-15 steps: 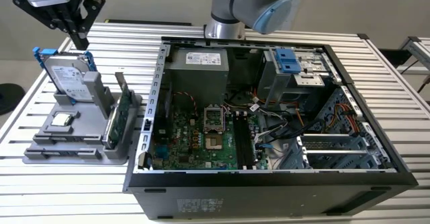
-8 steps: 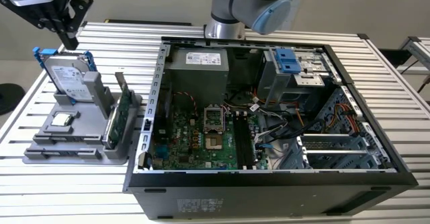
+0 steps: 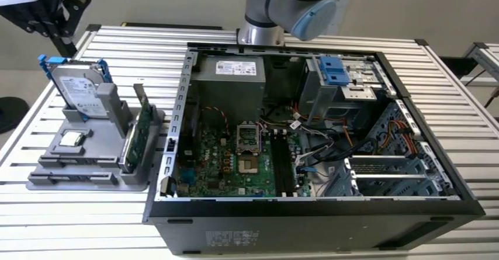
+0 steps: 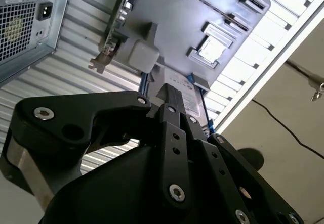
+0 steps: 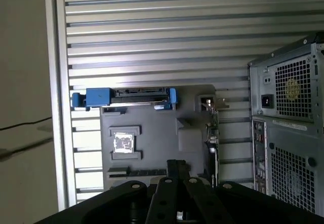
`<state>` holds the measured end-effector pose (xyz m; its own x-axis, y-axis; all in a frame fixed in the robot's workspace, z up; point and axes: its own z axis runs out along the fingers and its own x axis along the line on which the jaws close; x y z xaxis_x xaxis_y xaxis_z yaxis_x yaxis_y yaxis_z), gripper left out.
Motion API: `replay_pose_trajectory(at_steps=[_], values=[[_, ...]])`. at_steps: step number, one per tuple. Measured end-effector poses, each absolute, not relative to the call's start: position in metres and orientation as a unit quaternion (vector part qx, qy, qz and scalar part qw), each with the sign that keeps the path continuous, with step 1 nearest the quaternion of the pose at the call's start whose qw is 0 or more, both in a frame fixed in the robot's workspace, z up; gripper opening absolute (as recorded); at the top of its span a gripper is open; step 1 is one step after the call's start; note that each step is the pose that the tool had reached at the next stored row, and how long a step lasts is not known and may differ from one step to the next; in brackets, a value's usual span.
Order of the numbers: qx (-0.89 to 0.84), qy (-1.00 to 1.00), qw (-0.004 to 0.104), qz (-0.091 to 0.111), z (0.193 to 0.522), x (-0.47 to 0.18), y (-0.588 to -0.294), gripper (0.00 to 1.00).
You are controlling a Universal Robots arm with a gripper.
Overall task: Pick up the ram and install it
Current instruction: 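Reach for the ram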
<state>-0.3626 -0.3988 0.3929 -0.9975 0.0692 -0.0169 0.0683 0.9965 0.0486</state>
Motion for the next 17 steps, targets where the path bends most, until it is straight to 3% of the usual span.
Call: replay_pose_trajectory(at_steps=[17], values=[[0.034,0.999,0.009,0.024,0.393,-0.387,-0.399,0.00]])
